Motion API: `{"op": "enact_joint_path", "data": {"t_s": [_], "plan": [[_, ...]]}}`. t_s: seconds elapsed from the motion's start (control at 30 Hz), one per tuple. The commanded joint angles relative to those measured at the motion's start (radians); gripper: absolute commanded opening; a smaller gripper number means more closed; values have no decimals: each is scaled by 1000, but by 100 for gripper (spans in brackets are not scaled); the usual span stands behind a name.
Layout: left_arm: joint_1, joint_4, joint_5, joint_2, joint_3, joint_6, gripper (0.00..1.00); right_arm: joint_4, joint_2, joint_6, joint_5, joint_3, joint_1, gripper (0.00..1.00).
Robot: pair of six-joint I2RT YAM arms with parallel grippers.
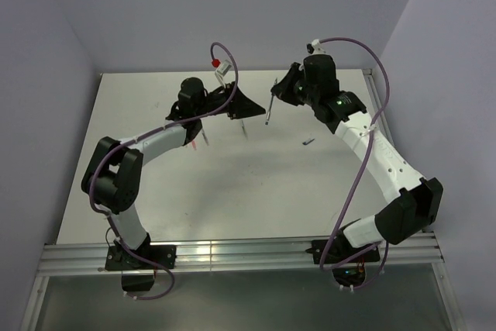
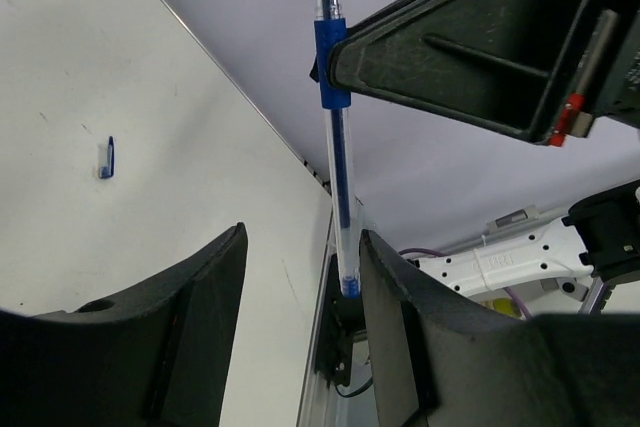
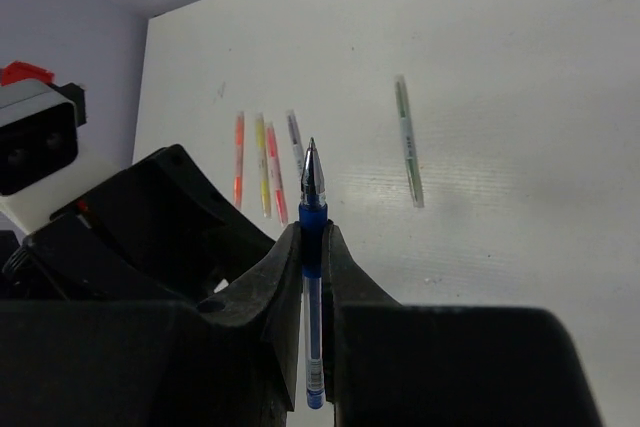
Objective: Insert the pens into the pen caps
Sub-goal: Pick up the pen from the center of the board.
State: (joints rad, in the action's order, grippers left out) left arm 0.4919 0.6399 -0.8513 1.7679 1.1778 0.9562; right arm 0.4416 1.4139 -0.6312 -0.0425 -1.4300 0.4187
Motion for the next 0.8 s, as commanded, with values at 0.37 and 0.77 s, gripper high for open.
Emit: {"op": "enact_joint_path", "data": {"t_s": [0.37,0.77], "plan": [[19,84,6,-51,0,62,49,-33,31,-13,70,-78,94,0],[19,70,-5,-65,-40,93,36,-64,34,-22,96,-56,117,0]]}}
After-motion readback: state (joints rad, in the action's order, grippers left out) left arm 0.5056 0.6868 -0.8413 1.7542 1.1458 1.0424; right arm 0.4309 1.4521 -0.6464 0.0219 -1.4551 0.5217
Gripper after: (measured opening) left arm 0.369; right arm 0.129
